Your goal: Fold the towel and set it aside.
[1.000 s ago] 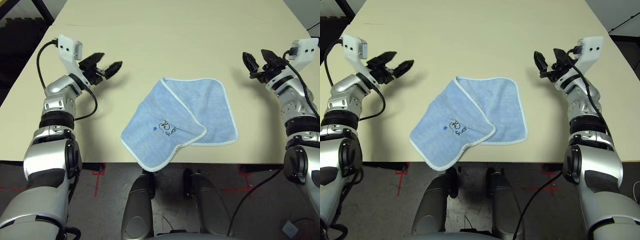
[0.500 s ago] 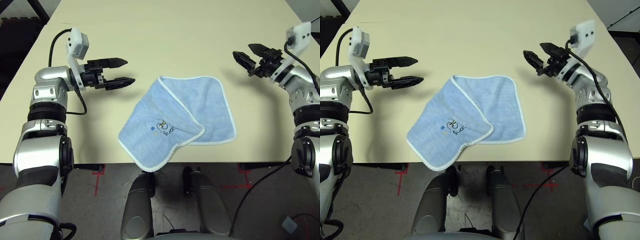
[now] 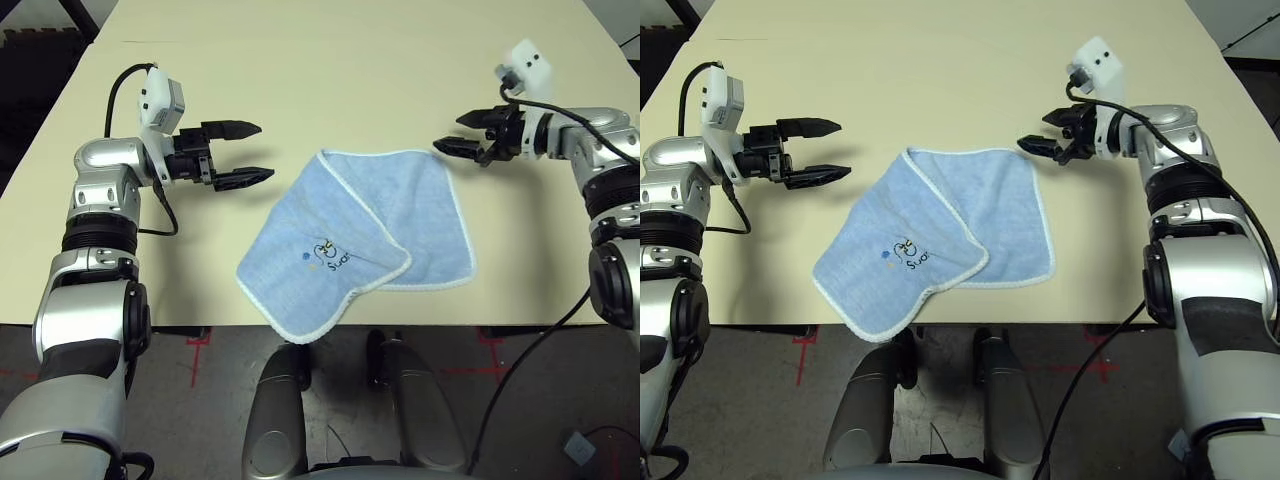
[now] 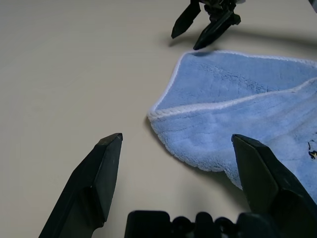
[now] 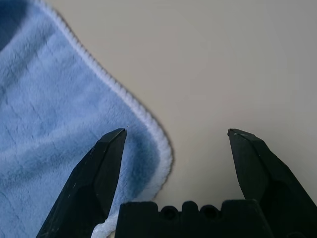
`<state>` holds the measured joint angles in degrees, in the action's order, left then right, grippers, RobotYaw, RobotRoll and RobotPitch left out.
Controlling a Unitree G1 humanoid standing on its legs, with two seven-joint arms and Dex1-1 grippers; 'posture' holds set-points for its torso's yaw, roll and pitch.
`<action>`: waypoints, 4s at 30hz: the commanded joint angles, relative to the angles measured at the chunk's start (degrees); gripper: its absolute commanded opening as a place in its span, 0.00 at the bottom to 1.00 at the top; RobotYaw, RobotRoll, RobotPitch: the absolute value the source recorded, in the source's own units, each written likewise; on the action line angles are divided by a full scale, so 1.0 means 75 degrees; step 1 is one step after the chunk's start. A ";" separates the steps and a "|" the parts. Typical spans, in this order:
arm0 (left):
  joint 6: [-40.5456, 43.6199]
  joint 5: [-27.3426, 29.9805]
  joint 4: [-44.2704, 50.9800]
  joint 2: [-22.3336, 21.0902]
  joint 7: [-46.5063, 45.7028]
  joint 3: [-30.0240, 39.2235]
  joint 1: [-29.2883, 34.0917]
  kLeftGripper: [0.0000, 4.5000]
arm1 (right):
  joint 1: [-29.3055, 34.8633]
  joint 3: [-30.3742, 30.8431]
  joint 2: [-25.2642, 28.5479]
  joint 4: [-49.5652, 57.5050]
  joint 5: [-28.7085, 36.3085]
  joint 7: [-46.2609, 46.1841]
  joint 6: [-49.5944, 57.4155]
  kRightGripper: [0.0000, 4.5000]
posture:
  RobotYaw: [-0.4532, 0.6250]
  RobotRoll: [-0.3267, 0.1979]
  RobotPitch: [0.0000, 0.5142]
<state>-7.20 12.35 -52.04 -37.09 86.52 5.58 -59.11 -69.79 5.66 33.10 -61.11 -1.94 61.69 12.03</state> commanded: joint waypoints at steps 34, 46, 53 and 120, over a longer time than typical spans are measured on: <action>0.0718 0.0438 0.0622 0.0430 -0.1162 0.0287 0.0385 1.00 | -0.1004 -0.1641 -0.0814 -0.0298 0.1123 -0.0672 -0.1924 0.01 | 0.37 0.62 0.63; 0.0773 0.0625 0.0663 0.0815 -0.1853 0.0466 0.0381 1.00 | -0.3153 -0.2964 -0.0973 0.0072 0.2771 -0.0007 -0.2742 0.01 | 0.37 0.62 0.61; 0.0892 0.0792 0.0778 0.1042 -0.2096 0.0559 0.0303 1.00 | -0.3794 -0.2749 -0.1119 0.0161 0.2706 0.0023 -0.2721 0.01 | 0.36 0.62 0.61; 0.1568 -0.0975 0.0408 0.0944 -0.4694 -0.0799 0.0082 1.00 | -0.3676 -0.2544 -0.0875 -0.0541 0.2149 -0.0959 -0.3407 0.01 | 0.39 0.62 0.59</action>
<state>4.00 5.26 -48.65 -29.33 49.07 -0.07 -60.17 -96.05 -13.15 26.13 -65.39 14.23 54.35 -12.56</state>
